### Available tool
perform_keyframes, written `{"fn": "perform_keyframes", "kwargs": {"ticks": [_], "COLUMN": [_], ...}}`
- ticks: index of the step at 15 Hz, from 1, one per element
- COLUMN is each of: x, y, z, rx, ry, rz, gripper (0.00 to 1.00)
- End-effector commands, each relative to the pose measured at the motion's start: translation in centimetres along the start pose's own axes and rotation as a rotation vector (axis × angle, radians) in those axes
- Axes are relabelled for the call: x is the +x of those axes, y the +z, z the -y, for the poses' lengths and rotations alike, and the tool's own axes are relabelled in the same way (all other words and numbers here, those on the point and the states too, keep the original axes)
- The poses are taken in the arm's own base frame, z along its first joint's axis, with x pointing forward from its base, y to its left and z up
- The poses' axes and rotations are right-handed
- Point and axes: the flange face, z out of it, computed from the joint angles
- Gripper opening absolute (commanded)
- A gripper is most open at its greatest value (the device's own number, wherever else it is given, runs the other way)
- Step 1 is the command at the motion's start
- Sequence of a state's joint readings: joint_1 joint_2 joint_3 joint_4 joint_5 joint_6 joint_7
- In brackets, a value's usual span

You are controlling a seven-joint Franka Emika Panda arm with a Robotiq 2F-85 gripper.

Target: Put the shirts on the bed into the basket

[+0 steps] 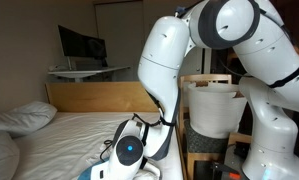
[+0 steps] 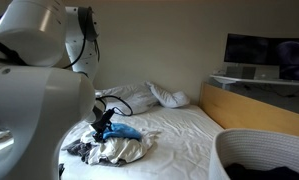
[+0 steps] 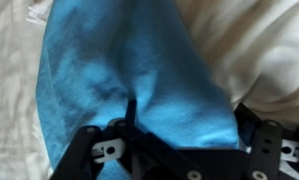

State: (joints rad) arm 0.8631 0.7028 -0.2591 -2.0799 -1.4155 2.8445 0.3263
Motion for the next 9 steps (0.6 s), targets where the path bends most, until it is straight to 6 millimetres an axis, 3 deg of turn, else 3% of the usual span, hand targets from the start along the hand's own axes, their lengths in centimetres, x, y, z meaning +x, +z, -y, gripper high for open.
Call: {"fn": "perform_keyframes", "kwargs": {"ticks": [1, 9], "x": [-0.56, -1.36], "y": [0.35, 0.36], "z": [-1.03, -0.46], "rx": [-0.054, -0.06], "ry": [0.062, 0.069], "rz": [-0.009, 0.005], "gripper": [0.61, 0.1]}}
